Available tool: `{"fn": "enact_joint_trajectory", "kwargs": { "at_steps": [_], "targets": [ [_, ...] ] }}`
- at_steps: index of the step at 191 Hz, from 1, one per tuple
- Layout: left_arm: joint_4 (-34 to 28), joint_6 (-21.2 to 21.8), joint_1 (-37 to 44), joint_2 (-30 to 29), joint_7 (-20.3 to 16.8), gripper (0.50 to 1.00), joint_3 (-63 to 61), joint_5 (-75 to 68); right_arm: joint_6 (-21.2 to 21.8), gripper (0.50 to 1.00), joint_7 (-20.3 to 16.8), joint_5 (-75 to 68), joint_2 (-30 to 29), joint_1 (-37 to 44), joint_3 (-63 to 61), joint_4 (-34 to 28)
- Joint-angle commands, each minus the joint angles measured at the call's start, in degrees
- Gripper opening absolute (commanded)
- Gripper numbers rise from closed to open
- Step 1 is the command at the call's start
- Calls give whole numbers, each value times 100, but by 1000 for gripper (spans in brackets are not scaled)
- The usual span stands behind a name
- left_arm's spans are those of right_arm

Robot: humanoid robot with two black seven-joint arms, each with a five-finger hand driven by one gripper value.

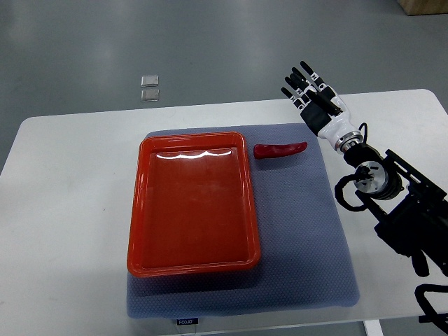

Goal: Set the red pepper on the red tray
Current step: 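Move the right hand over the red pepper beside the tray, then lower the right hand and close its fingers around the red pepper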

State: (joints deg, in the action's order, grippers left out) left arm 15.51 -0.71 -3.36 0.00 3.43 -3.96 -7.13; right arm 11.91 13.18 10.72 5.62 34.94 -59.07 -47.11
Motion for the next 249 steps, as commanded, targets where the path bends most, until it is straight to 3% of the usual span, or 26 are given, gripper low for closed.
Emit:
{"fn": "enact_joint_trajectory", "kwargs": {
  "at_steps": [1,76,109,127,142,172,207,249],
  "targets": [
    [4,1,2,0,0,1000,-9,1,4,919,0,0,0,-5,1,0],
    [4,1,2,0,0,1000,0,1,75,919,-9,369,273,364,502,0],
    [4,1,2,0,0,1000,-9,1,400,919,-9,2215,818,1243,2075,0],
    [4,1,2,0,0,1000,0,1,470,919,-88,3481,1160,1964,3569,-18],
    [4,1,2,0,0,1000,0,1,382,919,-88,4069,1248,2535,4676,-27],
    [4,1,-7,0,0,1000,0,1,-215,917,-114,4447,1169,3290,6161,0],
    [4,-8,2,0,0,1000,0,10,-672,915,-299,4597,1064,3379,6698,70],
    [4,-8,2,0,0,1000,0,10,-1138,911,-615,4966,818,3264,7120,597]
  ]
}}
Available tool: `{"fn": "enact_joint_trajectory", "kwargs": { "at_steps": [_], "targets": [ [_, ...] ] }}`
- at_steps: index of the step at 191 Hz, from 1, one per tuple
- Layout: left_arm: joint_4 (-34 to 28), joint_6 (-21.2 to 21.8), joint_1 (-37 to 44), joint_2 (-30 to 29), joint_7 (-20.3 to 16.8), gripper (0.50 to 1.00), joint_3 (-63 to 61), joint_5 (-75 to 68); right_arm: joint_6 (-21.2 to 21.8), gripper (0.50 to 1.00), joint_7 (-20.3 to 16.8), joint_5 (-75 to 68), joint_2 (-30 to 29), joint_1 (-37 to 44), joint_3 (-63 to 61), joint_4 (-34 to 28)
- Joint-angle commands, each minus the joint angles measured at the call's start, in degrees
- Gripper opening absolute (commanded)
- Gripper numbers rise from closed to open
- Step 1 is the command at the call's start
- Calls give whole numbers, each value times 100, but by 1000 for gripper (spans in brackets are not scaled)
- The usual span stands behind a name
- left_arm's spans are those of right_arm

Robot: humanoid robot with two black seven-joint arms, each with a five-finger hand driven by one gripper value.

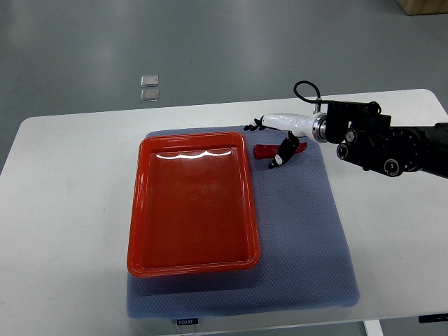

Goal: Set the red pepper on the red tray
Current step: 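Lower the right hand and close its fingers around the red pepper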

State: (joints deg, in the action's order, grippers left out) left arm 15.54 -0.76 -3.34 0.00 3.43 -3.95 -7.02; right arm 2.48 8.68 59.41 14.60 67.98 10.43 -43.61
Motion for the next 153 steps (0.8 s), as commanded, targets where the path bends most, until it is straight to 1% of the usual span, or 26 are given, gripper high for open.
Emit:
{"fn": "enact_joint_trajectory", "kwargs": {
  "at_steps": [1,45,56,61,80,96,111,153],
  "targets": [
    [1,-3,0,0,0,1000,-9,-1,-213,911,-191,97,-89,-39,179,265],
    [1,6,0,0,0,1000,-9,-1,-336,901,-446,62,-168,-109,179,327],
    [1,6,0,0,0,1000,-9,-1,-336,887,-446,36,-168,-109,170,318],
    [1,6,0,0,0,1000,-9,-1,-336,872,-446,27,-168,-109,162,318],
    [1,6,0,0,0,1000,-9,-1,-336,860,-446,27,-168,-118,161,318],
    [1,6,0,0,0,1000,-9,-1,-345,819,-446,36,-177,-136,170,318],
    [1,6,0,0,0,1000,0,-1,-336,799,-446,36,-177,-153,170,318],
    [1,6,0,0,0,1000,0,-1,-336,795,-446,36,-185,-206,179,318]
  ]
}}
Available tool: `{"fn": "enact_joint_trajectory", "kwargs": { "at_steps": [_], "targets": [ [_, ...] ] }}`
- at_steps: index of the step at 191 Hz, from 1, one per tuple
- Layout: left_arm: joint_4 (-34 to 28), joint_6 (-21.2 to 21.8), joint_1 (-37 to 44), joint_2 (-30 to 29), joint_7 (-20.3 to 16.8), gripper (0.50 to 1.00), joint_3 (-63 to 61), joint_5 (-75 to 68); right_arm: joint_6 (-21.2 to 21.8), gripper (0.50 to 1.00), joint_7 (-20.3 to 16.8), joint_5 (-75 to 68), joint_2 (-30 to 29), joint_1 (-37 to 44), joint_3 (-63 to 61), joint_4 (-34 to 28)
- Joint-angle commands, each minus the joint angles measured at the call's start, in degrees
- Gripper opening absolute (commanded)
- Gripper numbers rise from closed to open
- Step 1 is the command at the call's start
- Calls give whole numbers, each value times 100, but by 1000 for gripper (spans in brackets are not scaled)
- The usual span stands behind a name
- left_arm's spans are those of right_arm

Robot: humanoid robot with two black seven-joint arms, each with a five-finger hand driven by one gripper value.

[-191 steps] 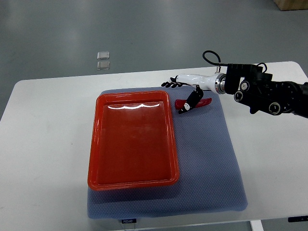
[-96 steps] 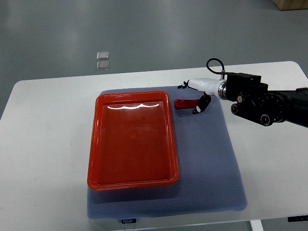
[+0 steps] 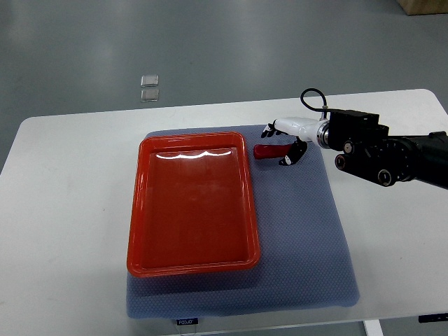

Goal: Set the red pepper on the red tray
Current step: 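Lower the right hand and close its fingers around the red pepper, then lift the pepper and carry it with the right hand over the tray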

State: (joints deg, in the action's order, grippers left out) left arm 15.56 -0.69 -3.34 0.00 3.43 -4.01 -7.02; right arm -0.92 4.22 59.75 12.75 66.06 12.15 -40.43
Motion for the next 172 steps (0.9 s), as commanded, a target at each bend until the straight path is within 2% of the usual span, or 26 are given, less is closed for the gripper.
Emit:
{"fn": "enact_joint_trajectory", "kwargs": {
  "at_steps": [1,36,61,80,101,143,172],
  "targets": [
    [0,-1,0,0,0,1000,5,-1,4,795,0,2,-1,-14,7,0],
    [0,-1,0,0,0,1000,5,-1,-5,746,0,10,-1,-50,7,0],
    [0,-1,0,0,0,1000,5,-1,-5,609,0,37,-1,-58,25,0],
    [0,-1,0,0,0,1000,5,-1,-5,531,-17,54,-1,-102,25,0],
    [0,-1,0,0,0,1000,5,-1,-23,500,-26,54,8,-111,25,0],
    [0,-1,0,0,0,1000,5,-1,74,500,-61,-34,315,65,-28,-88],
    [0,-1,0,0,0,1000,5,-1,258,500,-61,-42,807,574,-46,-711]
  ]
}}
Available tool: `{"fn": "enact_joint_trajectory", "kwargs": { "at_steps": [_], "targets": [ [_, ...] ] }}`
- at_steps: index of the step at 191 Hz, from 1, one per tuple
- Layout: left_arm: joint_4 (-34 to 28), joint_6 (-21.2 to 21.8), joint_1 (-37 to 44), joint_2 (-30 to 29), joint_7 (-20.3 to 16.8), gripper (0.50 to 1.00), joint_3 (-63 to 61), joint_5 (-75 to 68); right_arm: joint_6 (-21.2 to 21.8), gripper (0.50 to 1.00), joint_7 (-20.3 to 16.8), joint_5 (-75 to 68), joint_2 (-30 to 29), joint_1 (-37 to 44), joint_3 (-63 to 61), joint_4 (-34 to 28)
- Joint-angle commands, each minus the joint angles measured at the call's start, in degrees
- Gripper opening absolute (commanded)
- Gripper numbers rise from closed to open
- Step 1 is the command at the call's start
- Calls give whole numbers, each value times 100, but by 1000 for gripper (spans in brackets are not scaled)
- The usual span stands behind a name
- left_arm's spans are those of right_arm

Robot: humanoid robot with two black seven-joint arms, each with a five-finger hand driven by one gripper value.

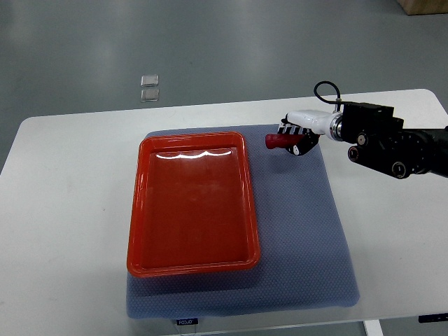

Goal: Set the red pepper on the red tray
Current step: 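Lift the pepper and carry it with the right hand over the tray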

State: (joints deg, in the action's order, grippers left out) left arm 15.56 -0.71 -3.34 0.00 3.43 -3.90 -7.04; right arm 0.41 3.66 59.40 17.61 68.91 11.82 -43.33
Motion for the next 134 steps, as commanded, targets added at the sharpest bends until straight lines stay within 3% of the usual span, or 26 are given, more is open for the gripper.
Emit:
{"fn": "enact_joint_trajectory", "kwargs": {
  "at_steps": [1,58,99,134],
  "targets": [
    [0,1,0,0,0,1000,-6,1,126,500,-6,-7,322,289,-13,-422],
    [0,1,0,0,0,1000,-6,1,310,500,-85,-315,348,1072,40,-1187],
    [-18,1,0,0,0,1000,3,-8,293,500,-85,-482,-742,1212,163,-1081],
    [-9,1,0,0,0,1000,3,1,293,500,-76,-473,-1761,1107,224,-493]
  ]
}}
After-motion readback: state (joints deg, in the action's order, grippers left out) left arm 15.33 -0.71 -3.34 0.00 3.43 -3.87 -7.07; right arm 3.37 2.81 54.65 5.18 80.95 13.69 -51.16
